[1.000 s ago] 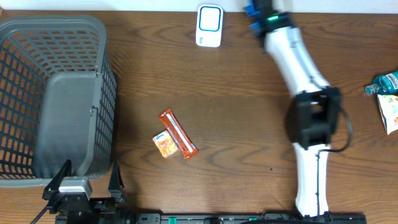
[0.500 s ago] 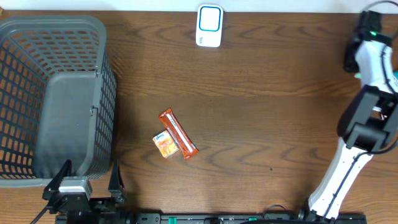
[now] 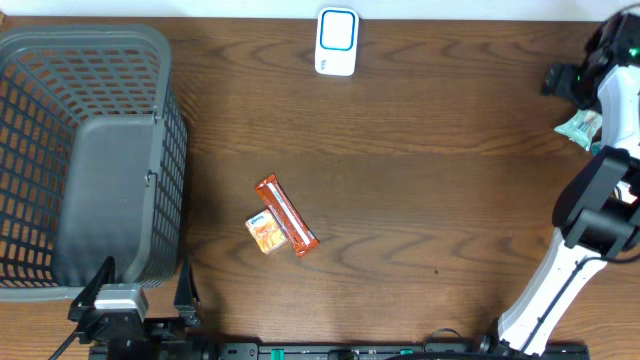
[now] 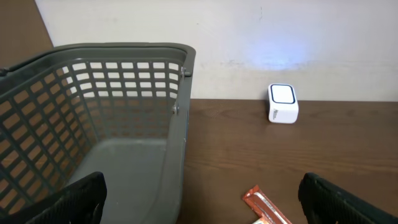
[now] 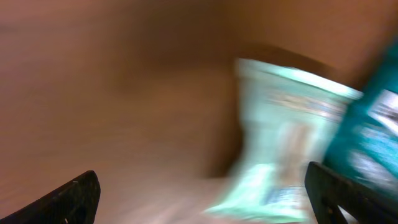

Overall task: Scan the item barcode
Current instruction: 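Move the wipes pack to the table's right edge and release it, then move the right gripper to the red bar and grasp it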

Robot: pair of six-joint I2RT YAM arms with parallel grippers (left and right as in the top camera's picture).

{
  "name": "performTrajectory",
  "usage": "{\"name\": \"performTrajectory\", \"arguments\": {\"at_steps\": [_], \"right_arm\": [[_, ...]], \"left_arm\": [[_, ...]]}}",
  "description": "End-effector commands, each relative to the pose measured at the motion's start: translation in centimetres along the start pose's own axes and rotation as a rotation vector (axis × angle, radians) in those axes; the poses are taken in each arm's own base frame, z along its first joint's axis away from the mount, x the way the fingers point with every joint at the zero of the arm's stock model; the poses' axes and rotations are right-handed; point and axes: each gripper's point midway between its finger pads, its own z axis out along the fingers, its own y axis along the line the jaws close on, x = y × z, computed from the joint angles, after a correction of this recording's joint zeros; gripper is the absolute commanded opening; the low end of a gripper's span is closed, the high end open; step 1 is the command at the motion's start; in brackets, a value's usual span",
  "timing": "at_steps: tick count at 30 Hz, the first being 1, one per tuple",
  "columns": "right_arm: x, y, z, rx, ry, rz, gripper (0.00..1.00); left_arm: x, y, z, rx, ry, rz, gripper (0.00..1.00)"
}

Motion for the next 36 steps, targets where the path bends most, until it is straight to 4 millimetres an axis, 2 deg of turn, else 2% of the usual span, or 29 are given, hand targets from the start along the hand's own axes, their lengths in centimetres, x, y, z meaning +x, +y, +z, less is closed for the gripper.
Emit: {"name": "performTrajectory", "arguments": {"at_steps": [1,5,9,11,15,17,19,20,22,24,25,26,32,34,36], "right_arm": [[-2.9,10.9,-10.2,-0.501,-0.113,0.003,0.99],[-0.5,17.4,-14.4,-0.713,-0.033,-0.030,0.99],[3.3,23.4,-15.5,-0.772,0.065,-0.128,0.99],[5.9,26.8,-15.9,-0.799,0.117,-0.195,0.99],[12.4,32.6,-17.2,-0.836,0.248,-0.334,0.99],[15.7,34.6,-18.2,-0.843,0.318,-0.401,0.99],[19.6,36.2,-19.5,-0.851,0.388,-0.508,0.95],[23.2,37.3,-20.7,-0.836,0.456,-0.599,0.92],[26.4,37.6,-21.0,-0.735,0.512,-0.639,0.91],[28.5,37.3,-20.6,-0.589,0.551,-0.589,0.91],[29.7,37.1,-20.3,-0.497,0.574,-0.522,0.93],[30.7,36.9,-20.1,-0.425,0.593,-0.459,0.99],[38.8,35.4,-18.8,-0.087,0.754,-0.064,0.99],[41.1,34.8,-18.2,-0.011,0.793,0.023,0.99],[43.1,34.9,-17.6,-0.009,0.839,0.042,0.99]], "left_arm": [[-0.3,0.0,-0.2,-0.004,-0.012,-0.006,0.98],[-0.3,0.1,-0.2,-0.004,-0.012,-0.006,0.98],[-0.3,0.0,-0.2,-0.004,-0.012,-0.006,0.98],[-0.3,0.0,-0.2,-0.004,-0.012,-0.006,0.98],[-0.3,0.0,-0.2,-0.004,-0.012,-0.006,0.98],[-0.3,0.1,-0.2,-0.004,-0.012,-0.006,0.98],[-0.3,0.1,-0.2,-0.004,-0.012,-0.006,0.98],[-0.3,0.1,-0.2,-0.004,-0.012,-0.006,0.98],[-0.3,0.1,-0.2,-0.004,-0.012,-0.006,0.98],[-0.3,0.1,-0.2,-0.004,-0.012,-0.006,0.98],[-0.3,0.0,-0.2,-0.004,-0.012,-0.006,0.98],[-0.3,0.1,-0.2,-0.004,-0.012,-0.006,0.98],[-0.3,0.1,-0.2,-0.004,-0.012,-0.006,0.98],[-0.3,0.1,-0.2,-0.004,-0.012,-0.006,0.98],[-0.3,0.1,-0.2,-0.004,-0.012,-0.006,0.98]]}}
